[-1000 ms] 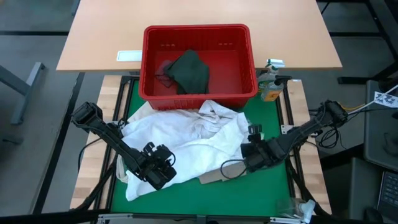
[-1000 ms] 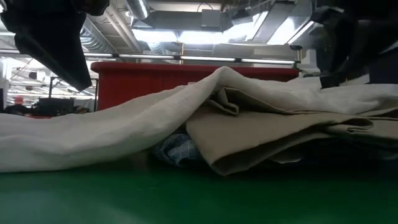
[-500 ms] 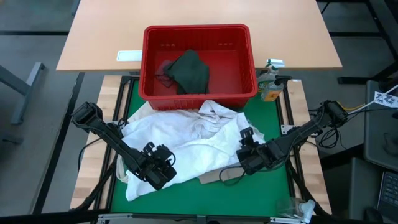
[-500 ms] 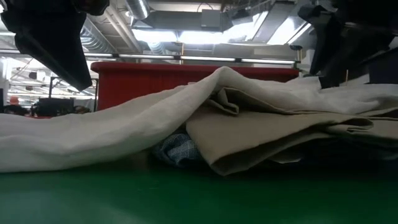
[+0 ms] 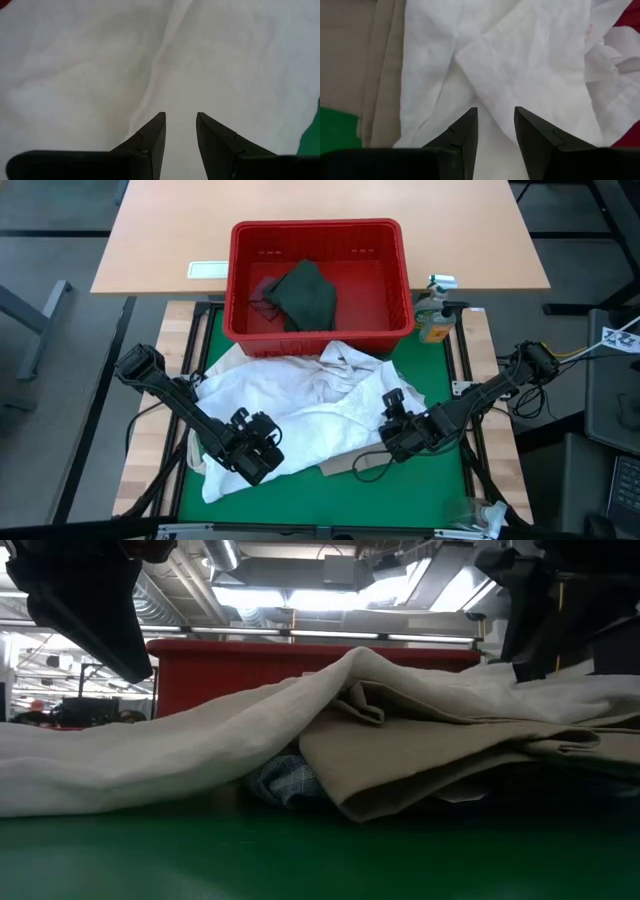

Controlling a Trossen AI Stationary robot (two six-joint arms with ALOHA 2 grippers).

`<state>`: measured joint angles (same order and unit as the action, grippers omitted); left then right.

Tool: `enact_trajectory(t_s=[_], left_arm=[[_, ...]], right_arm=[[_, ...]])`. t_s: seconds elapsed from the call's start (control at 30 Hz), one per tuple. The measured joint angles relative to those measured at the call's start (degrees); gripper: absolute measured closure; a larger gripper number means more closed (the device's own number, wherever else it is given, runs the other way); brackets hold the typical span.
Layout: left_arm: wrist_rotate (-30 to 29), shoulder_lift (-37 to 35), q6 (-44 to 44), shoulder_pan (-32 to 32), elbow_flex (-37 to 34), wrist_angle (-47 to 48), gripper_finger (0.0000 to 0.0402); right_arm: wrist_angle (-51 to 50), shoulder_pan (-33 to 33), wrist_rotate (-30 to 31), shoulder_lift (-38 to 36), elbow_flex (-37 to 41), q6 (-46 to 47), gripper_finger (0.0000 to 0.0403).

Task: Fold Laundry from Bin
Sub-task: Fold the white polo shirt

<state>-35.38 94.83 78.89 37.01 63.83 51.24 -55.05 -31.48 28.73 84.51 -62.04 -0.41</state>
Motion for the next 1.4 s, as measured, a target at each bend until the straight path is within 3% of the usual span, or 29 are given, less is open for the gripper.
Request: enact_trajectory(t_s=[0.47, 0.63, 1.0, 1.13, 1.4], left_arm=[[0.0, 0.0, 0.0, 0.0, 0.0, -0.1, 0.0297], [0.0, 0.0, 0.0, 0.0, 0.0, -0.4, 0.0297], [-0.1, 0.0, 0.0, 0.0, 0.0, -0.8, 0.0297], [-0.1, 0.0, 0.0, 0.0, 0.0, -0.8, 0.0297], [-0.1, 0.0, 0.0, 0.0, 0.0, -0.8, 0.0297]], right_arm=[[4.4, 0.0, -1.3, 3.4, 0.0, 0.0, 0.0274], [4.6, 0.0, 1.8, 5.9, 0.0, 0.0, 0.0274], [8.5, 0.0, 2.2, 6.5, 0.0, 0.1, 0.0276], [9.1, 0.0, 2.2, 6.5, 0.0, 0.2, 0.0300], [8.9, 0.0, 2.1, 6.5, -0.4, 4.4, 0.0396]])
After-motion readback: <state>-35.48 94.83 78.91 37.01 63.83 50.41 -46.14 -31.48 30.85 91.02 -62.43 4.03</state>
